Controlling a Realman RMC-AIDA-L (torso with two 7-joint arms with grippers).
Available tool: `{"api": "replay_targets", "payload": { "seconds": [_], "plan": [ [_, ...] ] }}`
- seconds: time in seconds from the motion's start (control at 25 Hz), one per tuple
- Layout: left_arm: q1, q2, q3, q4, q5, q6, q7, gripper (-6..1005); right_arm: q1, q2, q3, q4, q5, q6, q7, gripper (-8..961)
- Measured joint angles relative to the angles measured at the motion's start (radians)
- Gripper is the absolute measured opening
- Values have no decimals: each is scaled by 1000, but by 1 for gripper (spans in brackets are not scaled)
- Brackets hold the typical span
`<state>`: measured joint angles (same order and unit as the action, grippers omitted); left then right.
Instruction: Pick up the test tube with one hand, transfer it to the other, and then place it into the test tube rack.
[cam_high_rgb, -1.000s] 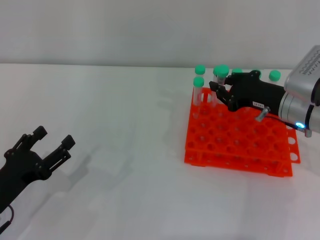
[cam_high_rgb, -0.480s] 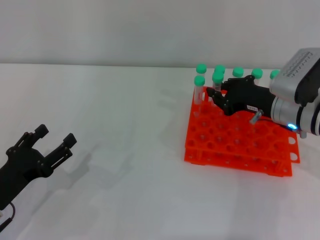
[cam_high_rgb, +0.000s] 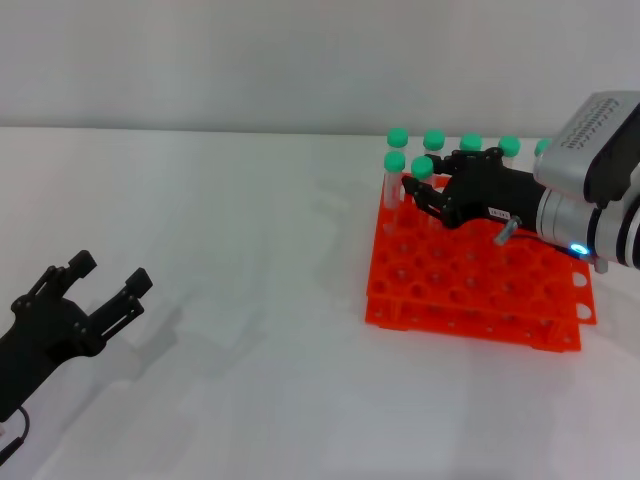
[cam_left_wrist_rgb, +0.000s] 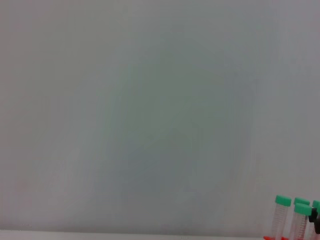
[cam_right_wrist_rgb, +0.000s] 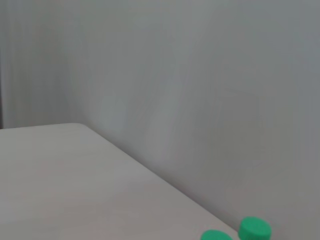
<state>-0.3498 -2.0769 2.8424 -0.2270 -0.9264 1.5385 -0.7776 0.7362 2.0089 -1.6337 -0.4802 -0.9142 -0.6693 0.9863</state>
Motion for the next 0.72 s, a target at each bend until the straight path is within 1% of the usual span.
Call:
{"api": "replay_targets", "payload": {
  "seconds": [0.04,0.24,0.36,0.48,0.56,0.72],
  "plan": [
    [0,0,0,0,0,0,0,892,-2,0,1,-1,0,-1,0,227],
    [0,0,0,0,0,0,0,893,-21,-1,5,-14,6,-41,0,449],
    [-2,0,0,0,-1,0,0,893,-61,-4,22,-47,6,-97,0,511],
    [-6,1,0,-2,-10,2,0,893,-130,-7,42,-105,3,-164,-4,574],
    [-9,1,0,-3,-20,6,1,893,-196,-12,59,-151,3,-233,-6,574],
    [-13,1,-1,0,-48,6,28,892,-302,-18,110,-178,0,-405,-26,574]
  ]
}}
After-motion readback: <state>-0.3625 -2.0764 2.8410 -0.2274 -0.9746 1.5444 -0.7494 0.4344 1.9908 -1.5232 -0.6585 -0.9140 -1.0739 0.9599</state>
